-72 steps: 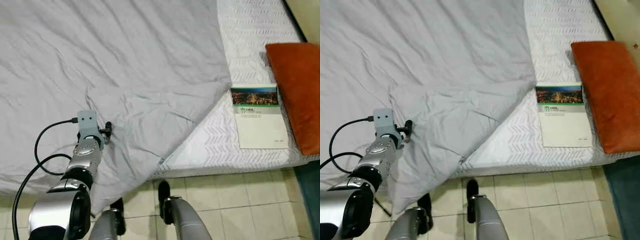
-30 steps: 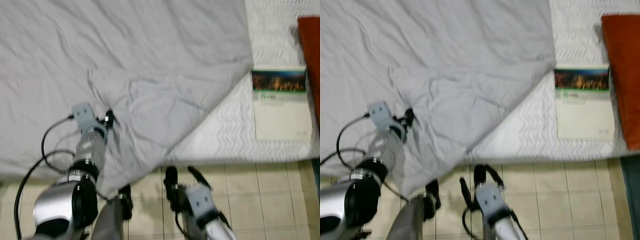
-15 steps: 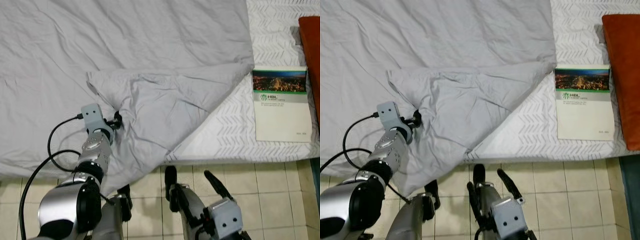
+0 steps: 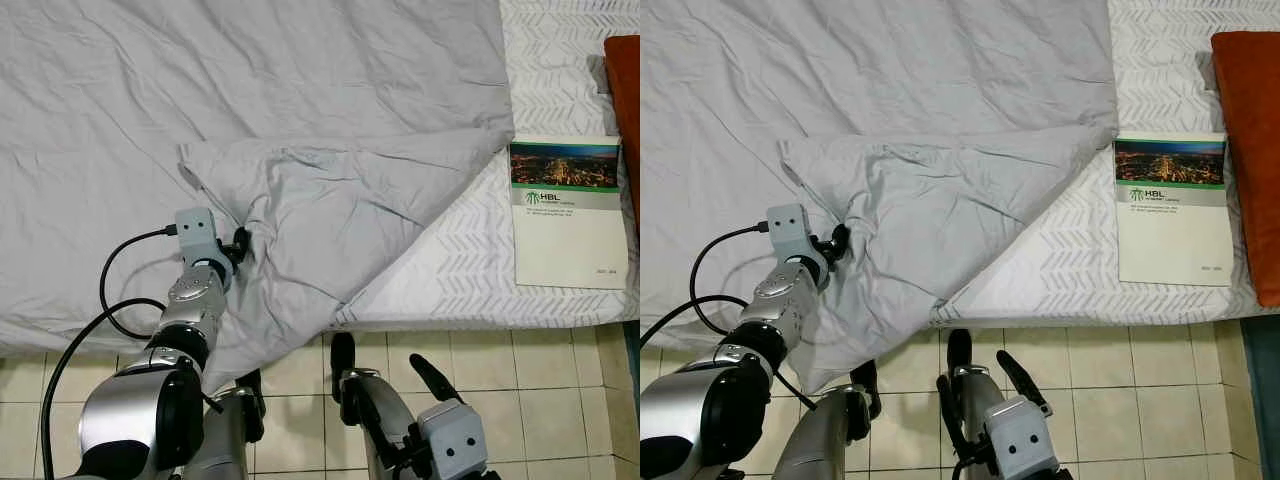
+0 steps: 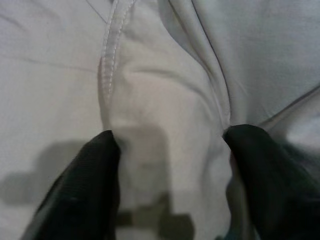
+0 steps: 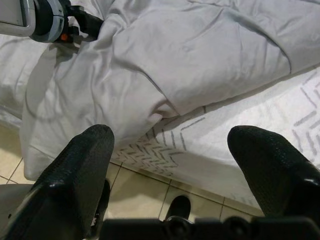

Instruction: Clean up the room

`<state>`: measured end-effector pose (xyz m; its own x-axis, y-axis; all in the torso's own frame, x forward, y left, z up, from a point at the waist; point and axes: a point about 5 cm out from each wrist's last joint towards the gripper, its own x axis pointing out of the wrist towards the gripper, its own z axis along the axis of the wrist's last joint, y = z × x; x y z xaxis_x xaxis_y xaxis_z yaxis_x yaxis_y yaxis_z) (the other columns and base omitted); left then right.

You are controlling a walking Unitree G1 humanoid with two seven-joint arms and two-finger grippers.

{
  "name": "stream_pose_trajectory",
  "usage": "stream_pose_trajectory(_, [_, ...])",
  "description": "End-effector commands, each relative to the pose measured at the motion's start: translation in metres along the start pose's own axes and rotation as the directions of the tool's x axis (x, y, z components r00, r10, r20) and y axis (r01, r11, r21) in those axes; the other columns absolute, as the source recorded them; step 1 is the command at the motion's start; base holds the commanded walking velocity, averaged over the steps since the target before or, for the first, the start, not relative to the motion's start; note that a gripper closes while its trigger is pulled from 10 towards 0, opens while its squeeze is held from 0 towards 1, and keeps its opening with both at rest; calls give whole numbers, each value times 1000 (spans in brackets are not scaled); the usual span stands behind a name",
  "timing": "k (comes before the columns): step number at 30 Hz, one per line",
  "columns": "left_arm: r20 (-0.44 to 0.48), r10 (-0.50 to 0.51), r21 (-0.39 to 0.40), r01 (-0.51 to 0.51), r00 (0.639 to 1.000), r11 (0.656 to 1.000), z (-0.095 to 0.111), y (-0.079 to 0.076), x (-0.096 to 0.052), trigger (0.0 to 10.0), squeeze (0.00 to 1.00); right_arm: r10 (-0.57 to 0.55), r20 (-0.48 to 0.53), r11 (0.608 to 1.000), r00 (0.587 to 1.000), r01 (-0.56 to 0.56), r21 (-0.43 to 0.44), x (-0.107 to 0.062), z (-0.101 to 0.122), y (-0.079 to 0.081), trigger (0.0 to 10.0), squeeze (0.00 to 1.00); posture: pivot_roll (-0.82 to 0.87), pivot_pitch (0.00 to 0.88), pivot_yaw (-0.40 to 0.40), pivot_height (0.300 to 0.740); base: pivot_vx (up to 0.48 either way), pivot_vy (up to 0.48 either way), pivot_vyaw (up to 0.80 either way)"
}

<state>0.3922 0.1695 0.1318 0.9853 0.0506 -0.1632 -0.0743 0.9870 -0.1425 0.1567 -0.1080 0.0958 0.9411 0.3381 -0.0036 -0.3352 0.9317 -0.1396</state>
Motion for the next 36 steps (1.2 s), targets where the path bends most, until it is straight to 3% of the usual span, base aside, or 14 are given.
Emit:
stream_pose_trajectory(1, [-102,-18,14,19,995,1000,-30,-2,-8,0,0,-3,-53,1000,999,4,18,-9,-6,2,10000,0,-377,719,-90,740,0,0,0])
stream_pose_trajectory(5, [-101,-25,16,26,995,1000,-31,-4,-8,0,0,-10,-62,1000,998,11,22,-8,-6,2,10000,0,-369,721,-84,740,0,0,0])
stream_pose_trajectory(11, [-91,-48,174,63,995,983,-37,-6,-11,0,0,-24,-81,1000,996,24,8,-12,-9,-8,10000,0,-342,714,-60,740,0,0,0])
stream_pose_trajectory(13, [-90,-55,187,71,994,980,-38,-6,-11,0,0,-24,-88,1000,996,24,2,-14,-11,-10,10000,0,-332,701,-51,740,0,0,0])
stream_pose_trajectory(20, [-88,-83,309,107,993,945,-52,-6,-18,0,0,-34,-156,999,987,31,-20,-24,-22,-32,10000,0,-275,585,-25,740,0,0,0])
stream_pose_trajectory(24, [-134,-116,310,153,984,938,-64,-18,-22,0,0,-55,-227,998,972,51,-26,-28,-40,-44,10000,0,-257,550,-17,740,0,-360,0])
stream_pose_trajectory(25, [-141,-129,308,168,982,937,-67,-24,-23,10000,0,-58,-239,998,969,51,-35,-30,-40,-47,10000,0,-253,515,-7,740,0,-480,0])
stream_pose_trajectory(28, [-159,-142,272,182,977,945,-73,-33,-26,10000,0,-50,-264,998,963,37,-52,-28,-45,-53,10000,0,-269,443,-5,740,0,-320,0])
stream_pose_trajectory(32, [-180,-188,293,235,966,927,-79,-50,-29,10000,0,-89,-245,994,965,72,-77,-12,-46,-73,10000,0,-297,412,11,740,0,0,0])
stream_pose_trajectory(36, [-192,-225,282,274,955,920,-82,-62,-31,10000,0,-88,-252,995,964,75,-61,-3,-51,-80,10000,0,-298,385,30,740,0,-360,0])
